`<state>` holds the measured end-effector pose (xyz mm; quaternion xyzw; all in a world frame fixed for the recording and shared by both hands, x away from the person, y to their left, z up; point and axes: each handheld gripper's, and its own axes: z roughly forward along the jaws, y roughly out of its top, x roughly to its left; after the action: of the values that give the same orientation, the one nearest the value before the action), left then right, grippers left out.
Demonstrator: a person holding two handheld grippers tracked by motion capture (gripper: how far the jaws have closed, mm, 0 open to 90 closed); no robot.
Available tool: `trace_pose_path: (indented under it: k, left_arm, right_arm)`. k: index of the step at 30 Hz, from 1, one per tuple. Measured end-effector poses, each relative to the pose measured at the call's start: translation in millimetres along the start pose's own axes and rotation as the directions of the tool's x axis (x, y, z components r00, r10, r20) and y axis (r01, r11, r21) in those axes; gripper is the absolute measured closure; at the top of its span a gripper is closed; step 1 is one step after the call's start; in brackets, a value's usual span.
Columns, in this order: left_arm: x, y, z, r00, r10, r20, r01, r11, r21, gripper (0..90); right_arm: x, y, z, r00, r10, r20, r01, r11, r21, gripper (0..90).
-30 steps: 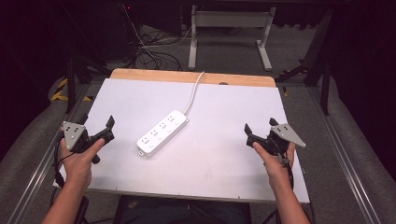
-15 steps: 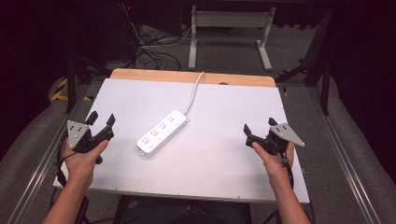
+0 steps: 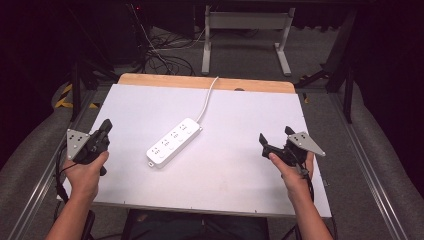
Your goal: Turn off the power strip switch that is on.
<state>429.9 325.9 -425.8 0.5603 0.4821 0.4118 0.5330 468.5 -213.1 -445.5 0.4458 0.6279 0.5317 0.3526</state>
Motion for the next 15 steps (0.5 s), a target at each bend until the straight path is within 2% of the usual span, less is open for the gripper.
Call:
trace_pose_path:
  k: [3, 6, 8, 12, 15]
  left_arm:
    - [0.3, 7.7, 5.9, 1.0, 0.006, 0.007, -0.006, 1.0, -0.004, 90.0]
    - [-1.0, 16.0, 8.5, 0.9991, 0.033, 0.025, -0.033, 0.9994, -0.013, 90.0]
    - [-2.3, 17.7, 9.9, 0.9983, 0.047, 0.035, -0.047, 0.9989, -0.006, 90.0]
    - [-5.2, 18.3, 14.5, 0.9969, 0.047, 0.063, -0.048, 0.9987, 0.019, 90.0]
    - [-9.6, 25.2, 21.6, 0.9928, 0.075, 0.093, -0.078, 0.9966, 0.028, 90.0]
  right_arm:
    - [0.2, -0.3, 0.8, 1.0, -0.004, -0.001, 0.004, 1.0, 0.001, 6.1]
    - [0.1, -0.4, 1.2, 0.9999, 0.005, -0.01, -0.005, 1.0, 0.002, 6.1]
    - [-0.2, -0.5, 1.4, 0.9998, 0.008, -0.016, -0.008, 1.0, 0.007, 6.1]
    - [-0.8, -0.6, 1.5, 0.9998, 0.011, -0.015, -0.011, 1.0, 0.007, 6.2]
    - [-0.7, -0.6, 0.7, 0.9994, 0.028, -0.018, -0.028, 1.0, 0.008, 6.4]
